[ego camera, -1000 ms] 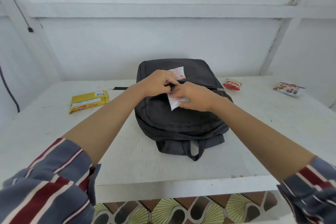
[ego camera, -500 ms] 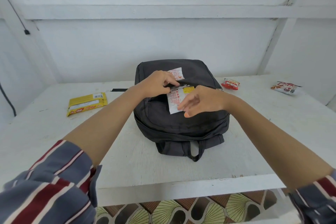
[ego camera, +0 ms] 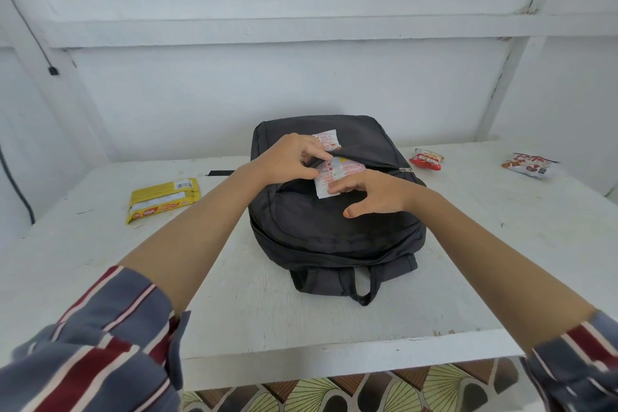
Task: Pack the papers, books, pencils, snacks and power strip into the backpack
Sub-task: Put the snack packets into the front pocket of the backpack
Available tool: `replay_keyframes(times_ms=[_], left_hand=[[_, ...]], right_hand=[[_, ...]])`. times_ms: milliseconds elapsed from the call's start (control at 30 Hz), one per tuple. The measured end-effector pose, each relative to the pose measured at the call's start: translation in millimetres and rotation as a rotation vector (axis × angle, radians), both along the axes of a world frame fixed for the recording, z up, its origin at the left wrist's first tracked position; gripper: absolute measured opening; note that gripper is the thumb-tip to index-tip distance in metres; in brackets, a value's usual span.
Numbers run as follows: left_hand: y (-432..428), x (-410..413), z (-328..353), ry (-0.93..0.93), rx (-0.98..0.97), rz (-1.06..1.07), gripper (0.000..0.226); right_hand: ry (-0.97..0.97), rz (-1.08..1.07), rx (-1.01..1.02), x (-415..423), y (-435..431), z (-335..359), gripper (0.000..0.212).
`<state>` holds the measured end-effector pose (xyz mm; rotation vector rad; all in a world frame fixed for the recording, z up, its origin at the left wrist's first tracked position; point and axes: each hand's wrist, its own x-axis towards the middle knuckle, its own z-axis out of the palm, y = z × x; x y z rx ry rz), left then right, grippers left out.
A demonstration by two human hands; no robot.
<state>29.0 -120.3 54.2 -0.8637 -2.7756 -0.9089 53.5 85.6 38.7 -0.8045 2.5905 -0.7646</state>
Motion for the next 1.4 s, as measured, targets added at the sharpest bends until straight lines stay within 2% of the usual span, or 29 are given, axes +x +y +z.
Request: replay_keyframes(times_ms=[400,533,633,900,1100,1200,1300,1400], left_hand=[[0,-1,2,0.008,0.029,-0.001,0.037],[0,-2,2,0.009,0.023,0.006,0.037],[1,-1,3,0.006,0.017,0.015,0.037],[2,1,3,-0.02,0.018,-0.002,0.034],[1,1,1,-0.142,0.024,0.014,0.024],[2,4,5,-0.179,0.11,0.052,0.016],[0,4,10,-0.131,0.277,0.126,0.011],[-8,-5,5,-0.009,0.36,0.27,0.02]], right_hand=[[0.2,-0.035,0.091,-9,-3,3,0.052],[0.162,-0.009,0.034,-4,-7,2,0.052],[0.113,0.003,0.052,-6,-12,-1,0.055],[0.13,-0.017,0.105,-16,-11,4,0.053],[0.01,0.027,-0.023,-13,0,23,0.039],[0.001,-0.004,-0.177,-10,6,36,0.029],[0.108,-0.11,-0.368,-16,8,47,0.023],[0.266,-0.199,-0.376,-30,0,46,0.03]])
